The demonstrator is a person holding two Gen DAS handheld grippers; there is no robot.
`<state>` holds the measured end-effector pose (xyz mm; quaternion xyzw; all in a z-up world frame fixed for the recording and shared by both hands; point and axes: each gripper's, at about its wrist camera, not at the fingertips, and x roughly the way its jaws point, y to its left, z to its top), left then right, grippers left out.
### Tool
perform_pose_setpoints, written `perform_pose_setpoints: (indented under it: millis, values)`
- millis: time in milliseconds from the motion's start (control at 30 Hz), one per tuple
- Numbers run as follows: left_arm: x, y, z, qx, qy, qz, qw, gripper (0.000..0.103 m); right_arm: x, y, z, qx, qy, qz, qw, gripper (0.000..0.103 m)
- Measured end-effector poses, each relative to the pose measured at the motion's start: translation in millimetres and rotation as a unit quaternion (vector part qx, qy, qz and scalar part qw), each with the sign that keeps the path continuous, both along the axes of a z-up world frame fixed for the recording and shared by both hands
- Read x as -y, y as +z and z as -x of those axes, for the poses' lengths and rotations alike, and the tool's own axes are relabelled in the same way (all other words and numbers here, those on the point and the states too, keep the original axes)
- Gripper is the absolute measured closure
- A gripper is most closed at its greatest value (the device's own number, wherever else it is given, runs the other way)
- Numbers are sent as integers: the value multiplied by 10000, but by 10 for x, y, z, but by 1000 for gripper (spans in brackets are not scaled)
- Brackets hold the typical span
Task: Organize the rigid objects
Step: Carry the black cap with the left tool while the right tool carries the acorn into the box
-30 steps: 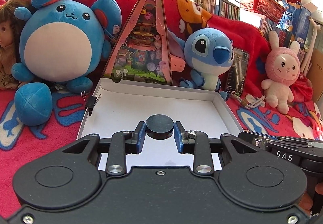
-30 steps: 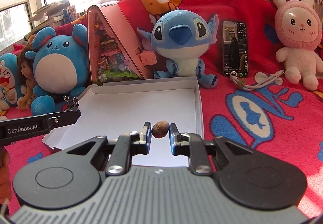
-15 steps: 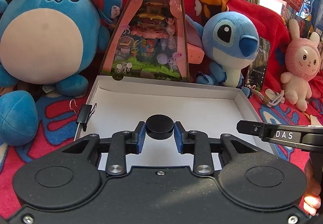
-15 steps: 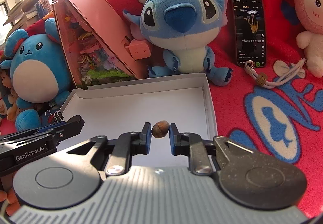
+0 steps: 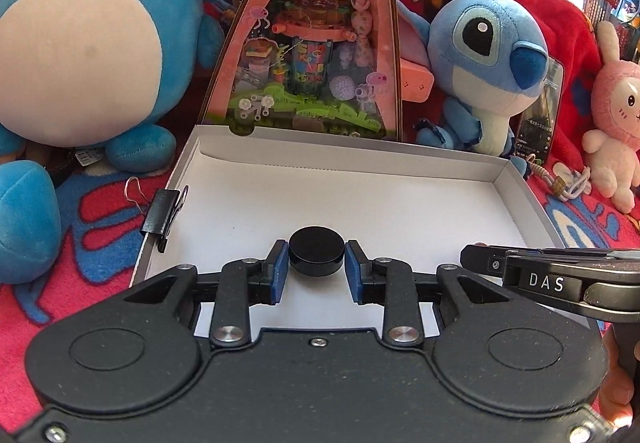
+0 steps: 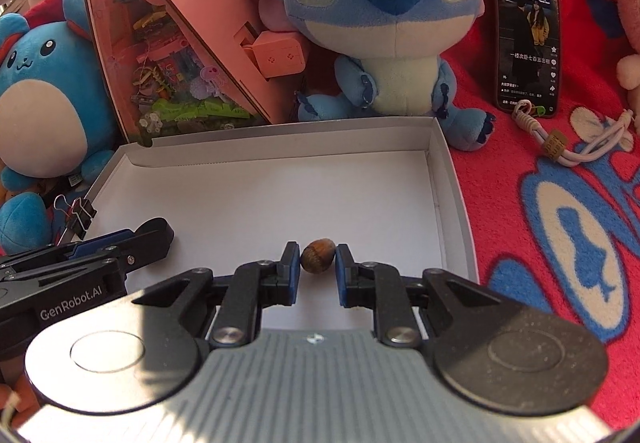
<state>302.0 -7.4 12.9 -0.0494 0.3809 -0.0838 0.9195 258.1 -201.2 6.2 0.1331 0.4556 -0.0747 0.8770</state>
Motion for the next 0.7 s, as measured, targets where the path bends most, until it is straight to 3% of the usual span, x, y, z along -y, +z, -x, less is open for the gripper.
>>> perform_pose_setpoints:
  millis: [600, 700]
  values:
    - [9, -30, -8, 2, 26, -25, 10000, 74, 0, 0, -3, 23, 22, 47, 10000, 80]
    - [-17, -5, 2, 11, 64, 2, 10000, 67, 3, 10, 3, 45, 43, 19, 10000, 75]
